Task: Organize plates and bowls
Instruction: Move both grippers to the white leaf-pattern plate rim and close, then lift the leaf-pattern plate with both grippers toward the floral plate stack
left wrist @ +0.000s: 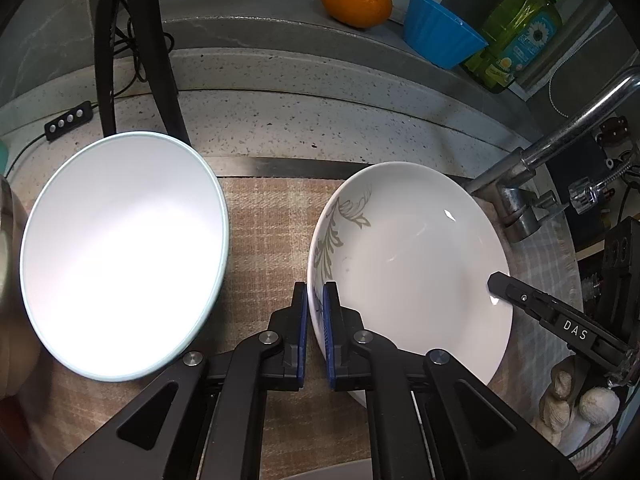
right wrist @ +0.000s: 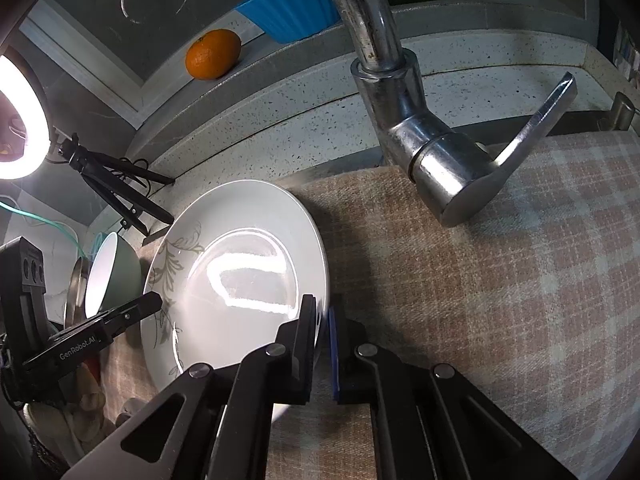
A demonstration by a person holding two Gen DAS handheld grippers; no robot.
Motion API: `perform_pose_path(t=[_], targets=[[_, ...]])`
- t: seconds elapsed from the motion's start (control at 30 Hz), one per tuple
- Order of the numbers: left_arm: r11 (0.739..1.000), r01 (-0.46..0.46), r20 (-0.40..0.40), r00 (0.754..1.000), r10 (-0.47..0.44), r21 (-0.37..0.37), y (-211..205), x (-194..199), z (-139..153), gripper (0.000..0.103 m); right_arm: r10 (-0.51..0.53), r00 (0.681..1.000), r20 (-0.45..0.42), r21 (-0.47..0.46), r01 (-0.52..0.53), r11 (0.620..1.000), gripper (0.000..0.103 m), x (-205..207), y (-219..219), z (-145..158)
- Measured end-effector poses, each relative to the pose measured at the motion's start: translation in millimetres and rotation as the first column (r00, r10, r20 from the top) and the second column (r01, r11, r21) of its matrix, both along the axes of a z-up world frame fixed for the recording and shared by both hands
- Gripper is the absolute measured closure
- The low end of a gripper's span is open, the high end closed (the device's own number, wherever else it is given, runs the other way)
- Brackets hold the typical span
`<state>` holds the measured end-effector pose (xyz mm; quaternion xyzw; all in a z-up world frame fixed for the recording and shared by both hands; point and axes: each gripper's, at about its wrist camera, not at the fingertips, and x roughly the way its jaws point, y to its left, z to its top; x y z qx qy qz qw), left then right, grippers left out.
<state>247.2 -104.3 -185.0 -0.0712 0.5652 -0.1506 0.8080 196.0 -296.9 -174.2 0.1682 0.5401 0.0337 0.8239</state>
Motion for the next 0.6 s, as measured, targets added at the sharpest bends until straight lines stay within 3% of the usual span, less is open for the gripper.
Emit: perform_pose_path(t=[0.6], targets=[[1.0,0.012,0.036,0.999,-0.013,0.011,0.1,-8.9,9.7,0.097,0.017,1.0,0.021,-0.008,-0.016,1.0,0.097,-4.9,0.5,10.5]])
